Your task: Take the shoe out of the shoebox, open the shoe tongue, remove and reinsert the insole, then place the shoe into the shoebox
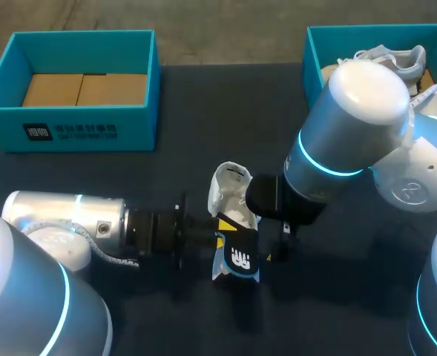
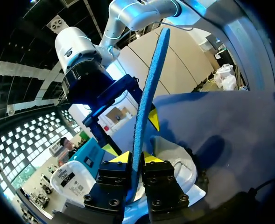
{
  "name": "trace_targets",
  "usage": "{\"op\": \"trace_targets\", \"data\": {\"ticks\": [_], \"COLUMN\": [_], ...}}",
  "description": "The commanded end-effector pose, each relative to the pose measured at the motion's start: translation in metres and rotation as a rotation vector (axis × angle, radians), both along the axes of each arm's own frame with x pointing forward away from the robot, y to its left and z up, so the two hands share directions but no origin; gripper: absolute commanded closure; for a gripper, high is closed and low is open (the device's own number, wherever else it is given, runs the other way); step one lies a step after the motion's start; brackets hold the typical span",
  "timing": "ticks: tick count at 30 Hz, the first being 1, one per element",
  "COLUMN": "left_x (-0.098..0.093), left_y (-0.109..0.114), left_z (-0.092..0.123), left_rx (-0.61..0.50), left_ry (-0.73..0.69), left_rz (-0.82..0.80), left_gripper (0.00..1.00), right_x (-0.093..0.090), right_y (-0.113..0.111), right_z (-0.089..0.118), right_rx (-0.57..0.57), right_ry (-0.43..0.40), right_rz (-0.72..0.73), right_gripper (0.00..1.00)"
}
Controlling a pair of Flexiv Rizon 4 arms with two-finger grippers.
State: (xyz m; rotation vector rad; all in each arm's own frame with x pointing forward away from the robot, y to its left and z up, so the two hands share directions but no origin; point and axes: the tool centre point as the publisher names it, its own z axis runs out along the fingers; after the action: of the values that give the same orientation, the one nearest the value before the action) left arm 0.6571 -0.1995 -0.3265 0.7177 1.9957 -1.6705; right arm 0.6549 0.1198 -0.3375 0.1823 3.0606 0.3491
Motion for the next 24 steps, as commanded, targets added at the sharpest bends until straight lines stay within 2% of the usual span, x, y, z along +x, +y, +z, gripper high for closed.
{"op": "trace_targets", "data": {"ticks": [1, 14, 21, 24], "left_x": [-0.004, -0.007, -0.007, -0.007], "left_y": [0.0, -0.008, -0.013, -0.015], "left_z": [0.004, 0.014, 0.02, 0.022], "left_rx": [0.002, 0.011, 0.05, 0.066], "left_ry": [-0.004, -0.033, -0.048, -0.049], "left_rz": [-0.003, -0.017, -0.001, -0.001], "left_gripper": [0.85, 0.78, 0.82, 0.81], "right_x": [-0.001, -0.001, -0.001, -0.001], "right_y": [0.0, 0.0, 0.0, 0.0], "right_z": [-0.001, -0.001, -0.001, -0.001], "right_rx": [-0.001, -0.001, -0.001, -0.001], "right_ry": [-0.002, -0.002, -0.002, -0.002], "right_rz": [-0.001, -0.001, -0.001, -0.001], "right_gripper": [0.0, 0.0, 0.0, 0.0]}}
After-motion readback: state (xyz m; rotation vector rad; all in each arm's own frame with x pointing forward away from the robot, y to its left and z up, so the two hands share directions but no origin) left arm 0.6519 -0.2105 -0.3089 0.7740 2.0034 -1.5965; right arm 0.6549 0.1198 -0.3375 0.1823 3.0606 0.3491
